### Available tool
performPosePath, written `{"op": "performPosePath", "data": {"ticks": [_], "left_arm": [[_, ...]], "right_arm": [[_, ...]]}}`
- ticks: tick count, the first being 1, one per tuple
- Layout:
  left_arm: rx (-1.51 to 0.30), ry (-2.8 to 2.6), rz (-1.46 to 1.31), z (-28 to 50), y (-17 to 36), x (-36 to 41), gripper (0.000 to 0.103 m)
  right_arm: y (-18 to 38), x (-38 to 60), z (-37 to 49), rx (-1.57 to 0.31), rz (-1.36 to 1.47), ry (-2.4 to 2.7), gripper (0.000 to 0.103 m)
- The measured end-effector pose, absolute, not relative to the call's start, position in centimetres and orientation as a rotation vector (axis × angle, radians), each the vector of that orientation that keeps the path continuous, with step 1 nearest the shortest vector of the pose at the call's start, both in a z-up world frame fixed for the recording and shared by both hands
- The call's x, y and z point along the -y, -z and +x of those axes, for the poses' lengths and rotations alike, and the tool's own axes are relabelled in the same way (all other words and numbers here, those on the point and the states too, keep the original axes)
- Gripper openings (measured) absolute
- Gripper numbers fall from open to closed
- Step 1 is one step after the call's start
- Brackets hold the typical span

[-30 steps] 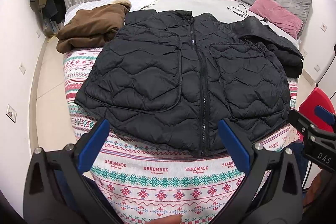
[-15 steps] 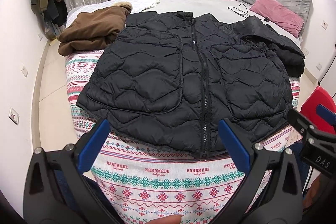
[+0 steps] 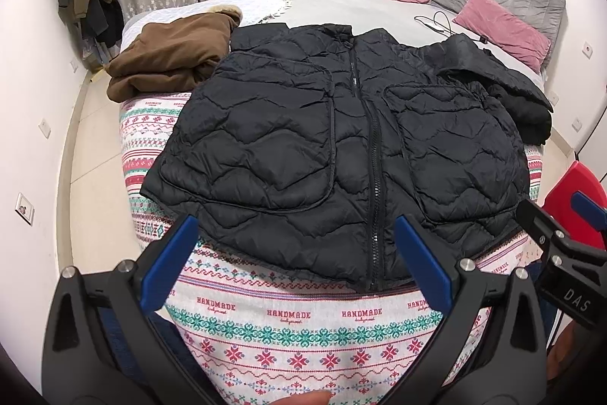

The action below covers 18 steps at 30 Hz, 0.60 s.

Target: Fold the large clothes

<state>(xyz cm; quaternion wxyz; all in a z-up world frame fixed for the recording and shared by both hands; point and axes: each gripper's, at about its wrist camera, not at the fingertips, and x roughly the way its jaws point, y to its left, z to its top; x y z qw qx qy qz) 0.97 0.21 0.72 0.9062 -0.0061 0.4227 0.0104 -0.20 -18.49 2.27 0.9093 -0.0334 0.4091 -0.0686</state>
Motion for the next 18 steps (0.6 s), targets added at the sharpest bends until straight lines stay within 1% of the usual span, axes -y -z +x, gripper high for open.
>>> {"op": "performPosePath", "data": {"ticks": [14, 18], "left_arm": [[-0.875, -0.031, -0.008, 1.6, -0.4, -0.9, 0.103], [-0.869, -0.036, -0.008, 1.7, -0.3, -1.4, 0.103]], "right_arm": [[-2.2, 17.8, 0.0, -0.814, -0.096, 0.145, 0.103], [-1.9, 18.2, 0.4, -0.822, -0.050, 0.128, 0.103]]}}
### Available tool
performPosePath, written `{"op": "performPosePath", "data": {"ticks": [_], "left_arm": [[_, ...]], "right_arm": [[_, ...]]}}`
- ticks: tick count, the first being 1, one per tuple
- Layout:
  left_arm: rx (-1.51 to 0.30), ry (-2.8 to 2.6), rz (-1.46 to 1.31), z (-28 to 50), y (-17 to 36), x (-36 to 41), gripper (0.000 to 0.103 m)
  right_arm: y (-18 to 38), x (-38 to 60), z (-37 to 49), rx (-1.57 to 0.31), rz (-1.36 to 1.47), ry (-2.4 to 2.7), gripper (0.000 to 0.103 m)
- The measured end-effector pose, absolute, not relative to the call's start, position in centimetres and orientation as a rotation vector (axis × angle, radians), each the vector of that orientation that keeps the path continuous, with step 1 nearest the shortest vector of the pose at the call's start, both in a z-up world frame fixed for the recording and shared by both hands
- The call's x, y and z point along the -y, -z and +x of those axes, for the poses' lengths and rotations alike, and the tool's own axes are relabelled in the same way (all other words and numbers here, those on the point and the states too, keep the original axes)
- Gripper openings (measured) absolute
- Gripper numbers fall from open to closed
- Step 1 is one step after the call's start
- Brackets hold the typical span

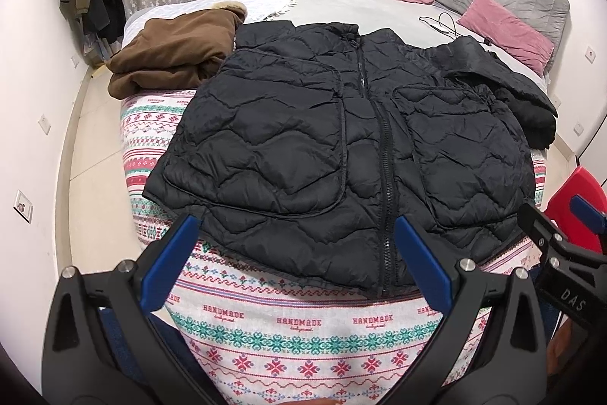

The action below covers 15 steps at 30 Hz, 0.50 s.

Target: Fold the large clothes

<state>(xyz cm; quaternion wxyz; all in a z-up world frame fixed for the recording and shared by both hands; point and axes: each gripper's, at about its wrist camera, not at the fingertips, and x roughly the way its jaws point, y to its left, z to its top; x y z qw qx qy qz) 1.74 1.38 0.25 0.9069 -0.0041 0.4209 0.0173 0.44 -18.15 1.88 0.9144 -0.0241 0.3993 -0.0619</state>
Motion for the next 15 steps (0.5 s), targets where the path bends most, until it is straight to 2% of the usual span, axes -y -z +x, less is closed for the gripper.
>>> {"op": "performPosePath", "data": {"ticks": [5, 8, 15], "left_arm": [[-0.891, -0.018, -0.048, 3.0, 0.4, -3.3, 0.103], [-0.887, -0.085, -0.070, 4.7, 0.6, -7.1, 0.103], [-0.961, -0.204, -0.186, 8.4, 2.3, -16.3, 0.102]], "right_arm": [[-1.0, 18.2, 1.0, -0.805, -0.072, 0.121, 0.103], [-0.3, 19.6, 2.1, -0.816, -0.102, 0.129, 0.103], [3.2, 33.7, 6.6, -0.924, 0.229, 0.190, 0.103]]}}
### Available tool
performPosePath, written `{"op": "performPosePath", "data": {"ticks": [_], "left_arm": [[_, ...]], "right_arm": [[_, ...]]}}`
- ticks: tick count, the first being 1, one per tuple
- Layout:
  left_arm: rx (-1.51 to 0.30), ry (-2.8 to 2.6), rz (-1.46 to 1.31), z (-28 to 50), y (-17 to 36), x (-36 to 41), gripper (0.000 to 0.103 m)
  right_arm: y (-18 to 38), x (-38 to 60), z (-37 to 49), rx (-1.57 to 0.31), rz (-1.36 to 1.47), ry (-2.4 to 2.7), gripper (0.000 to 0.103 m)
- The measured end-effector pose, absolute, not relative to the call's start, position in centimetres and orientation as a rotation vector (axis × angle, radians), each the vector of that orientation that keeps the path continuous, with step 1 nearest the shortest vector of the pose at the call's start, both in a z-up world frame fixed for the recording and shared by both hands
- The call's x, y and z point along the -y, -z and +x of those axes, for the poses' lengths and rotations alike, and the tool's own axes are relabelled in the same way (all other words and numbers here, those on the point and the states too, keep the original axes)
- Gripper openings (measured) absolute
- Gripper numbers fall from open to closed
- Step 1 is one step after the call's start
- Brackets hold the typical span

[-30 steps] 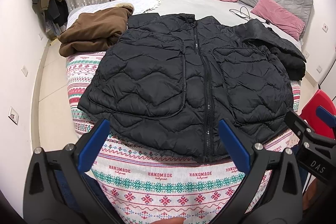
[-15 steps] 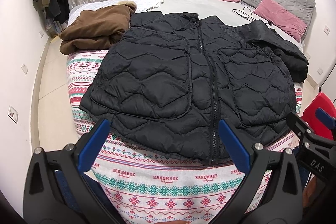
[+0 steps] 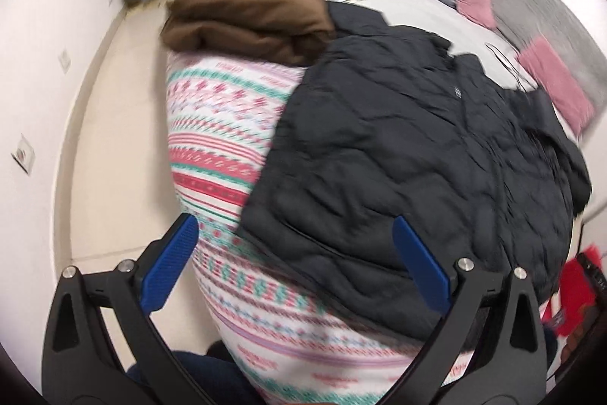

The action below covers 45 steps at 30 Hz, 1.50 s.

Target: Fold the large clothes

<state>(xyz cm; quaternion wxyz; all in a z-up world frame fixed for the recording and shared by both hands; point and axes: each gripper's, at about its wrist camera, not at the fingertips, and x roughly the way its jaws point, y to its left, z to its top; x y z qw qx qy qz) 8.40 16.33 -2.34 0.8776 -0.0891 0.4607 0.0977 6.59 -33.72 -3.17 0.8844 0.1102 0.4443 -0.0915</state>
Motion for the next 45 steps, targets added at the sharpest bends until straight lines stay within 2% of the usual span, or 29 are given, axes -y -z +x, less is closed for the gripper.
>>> {"op": "performPosePath", "data": {"ticks": [3, 5, 7, 12, 14, 15, 16, 17, 20, 27, 29, 33, 36, 38, 39, 41, 42, 43, 45], "left_arm": [[-1.031, -0.176, -0.206, 9.2, 4.6, -16.8, 0.098], [-1.054, -0.151, -0.220, 10.1, 6.1, -16.8, 0.095], [-1.082, -0.154, -0.226, 10.9, 7.5, -16.8, 0.081], [-1.113, -0.092, -0.278, 12.5, 10.3, -17.2, 0.059], [-1.089, -0.079, -0.258, 12.5, 10.2, -16.9, 0.051], [-1.077, -0.056, -0.248, 12.6, 10.1, -16.7, 0.035], [-1.072, -0.037, -0.249, 12.7, 10.1, -16.6, 0.024], [-1.071, -0.020, -0.256, 12.5, 9.9, -16.3, 0.019], [-1.051, -0.026, -0.246, 11.9, 8.7, -15.7, 0.014], [-0.969, 0.045, -0.220, 7.7, 2.7, -13.1, 0.012], [-0.974, 0.037, -0.174, 7.0, 2.5, -12.2, 0.013], [-1.049, -0.003, -0.115, 8.0, 5.1, -12.1, 0.016], [-1.078, 0.007, -0.144, 7.9, 5.9, -12.8, 0.024], [-1.055, 0.015, -0.132, 8.0, 5.0, -13.1, 0.030], [-1.039, 0.012, -0.125, 8.0, 4.4, -13.2, 0.036], [-0.993, -0.004, -0.109, 8.7, 2.8, -13.6, 0.047], [-0.979, -0.008, -0.109, 9.4, 2.3, -13.8, 0.053], [-0.968, -0.007, -0.120, 10.2, 1.6, -14.1, 0.057], [-0.946, 0.009, -0.148, 12.0, 0.3, -14.6, 0.057]], "right_arm": [[5.4, 38.1, 8.1, -0.996, 0.325, 0.208, 0.101], [6.6, 39.7, 8.7, -1.034, 0.359, 0.199, 0.096], [7.5, 40.6, 8.9, -1.056, 0.385, 0.195, 0.092], [9.7, 39.4, 9.9, -1.127, 0.379, 0.109, 0.062], [10.5, 39.1, 10.1, -1.134, 0.375, 0.070, 0.038], [10.6, 39.1, 10.1, -1.130, 0.384, 0.058, 0.031], [10.7, 39.1, 10.0, -1.126, 0.393, 0.045, 0.020], [10.6, 39.2, 9.9, -1.114, 0.412, 0.022, 0.013], [9.5, 39.5, 9.6, -1.088, 0.445, 0.001, 0.008], [3.0, 42.2, 8.4, -0.950, 0.467, 0.010, 0.005], [1.6, 42.7, 8.2, -0.933, 0.448, 0.035, 0.005], [3.8, 41.8, 9.4, -1.027, 0.339, 0.095, 0.005], [7.0, 41.2, 9.6, -1.129, 0.266, 0.131, 0.009], [7.5, 41.3, 9.2, -1.137, 0.261, 0.161, 0.019], [7.2, 41.4, 9.1, -1.126, 0.253, 0.193, 0.022], [5.8, 41.3, 9.2, -1.085, 0.222, 0.255, 0.041], [4.6, 40.9, 9.5, -1.041, 0.197, 0.285, 0.045], [3.5, 40.5, 9.9, -1.002, 0.180, 0.293, 0.050], [1.0, 38.5, 10.7, -0.927, 0.141, 0.274, 0.057]]}}
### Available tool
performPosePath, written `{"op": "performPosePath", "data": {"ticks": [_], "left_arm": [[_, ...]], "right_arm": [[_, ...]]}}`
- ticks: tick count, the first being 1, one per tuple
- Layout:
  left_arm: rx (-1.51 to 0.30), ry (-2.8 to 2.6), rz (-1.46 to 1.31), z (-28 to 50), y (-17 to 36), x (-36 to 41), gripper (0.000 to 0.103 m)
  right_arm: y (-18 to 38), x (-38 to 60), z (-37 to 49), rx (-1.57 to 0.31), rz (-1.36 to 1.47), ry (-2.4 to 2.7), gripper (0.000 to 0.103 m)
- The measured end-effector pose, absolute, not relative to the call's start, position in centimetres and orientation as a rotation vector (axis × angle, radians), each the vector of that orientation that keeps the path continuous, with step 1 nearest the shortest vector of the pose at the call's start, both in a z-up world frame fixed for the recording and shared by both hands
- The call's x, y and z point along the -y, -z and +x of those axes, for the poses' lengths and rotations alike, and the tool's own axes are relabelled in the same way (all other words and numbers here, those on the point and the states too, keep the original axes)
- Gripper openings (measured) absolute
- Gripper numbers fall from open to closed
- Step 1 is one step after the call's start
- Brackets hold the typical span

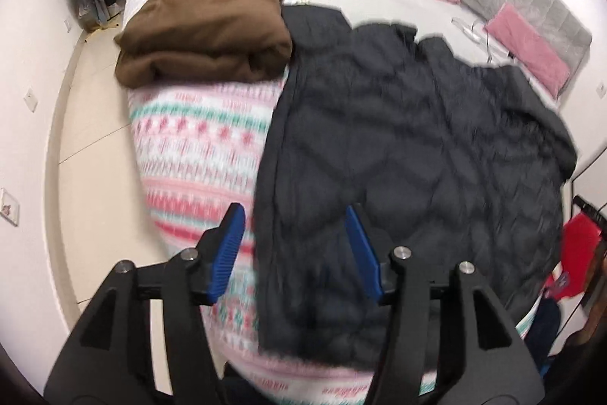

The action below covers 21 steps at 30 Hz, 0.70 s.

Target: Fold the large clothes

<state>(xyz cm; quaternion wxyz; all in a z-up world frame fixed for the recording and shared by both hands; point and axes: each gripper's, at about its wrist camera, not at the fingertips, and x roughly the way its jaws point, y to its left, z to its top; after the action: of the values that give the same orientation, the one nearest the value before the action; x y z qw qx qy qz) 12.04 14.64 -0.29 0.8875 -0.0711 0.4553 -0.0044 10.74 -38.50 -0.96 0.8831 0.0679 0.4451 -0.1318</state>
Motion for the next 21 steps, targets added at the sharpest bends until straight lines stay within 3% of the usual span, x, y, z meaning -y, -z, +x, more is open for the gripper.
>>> {"op": "performPosePath", "data": {"ticks": [4, 8, 11, 17, 21], "left_arm": [[-0.882, 0.049, -0.063, 17.8, -2.0, -13.7, 0.060], [-0.921, 0.027, 0.053, 24.8, -2.0, -12.8, 0.060], [-0.987, 0.013, -0.059, 31.4, -1.9, -13.6, 0.060], [-1.030, -0.018, -0.187, 41.6, -0.6, -13.6, 0.061], [-1.096, -0.110, -0.172, 48.1, 3.0, -13.4, 0.061]], "right_arm": [[-1.2, 32.4, 13.6, -0.864, 0.055, 0.098, 0.074], [0.5, 26.0, 17.7, -0.888, -0.001, -0.122, 0.074], [3.6, 22.9, 21.4, -0.943, -0.019, -0.182, 0.074], [8.8, 21.9, 23.9, -0.993, 0.029, -0.205, 0.074], [9.6, 22.0, 23.5, -0.976, -0.002, -0.187, 0.074]]}}
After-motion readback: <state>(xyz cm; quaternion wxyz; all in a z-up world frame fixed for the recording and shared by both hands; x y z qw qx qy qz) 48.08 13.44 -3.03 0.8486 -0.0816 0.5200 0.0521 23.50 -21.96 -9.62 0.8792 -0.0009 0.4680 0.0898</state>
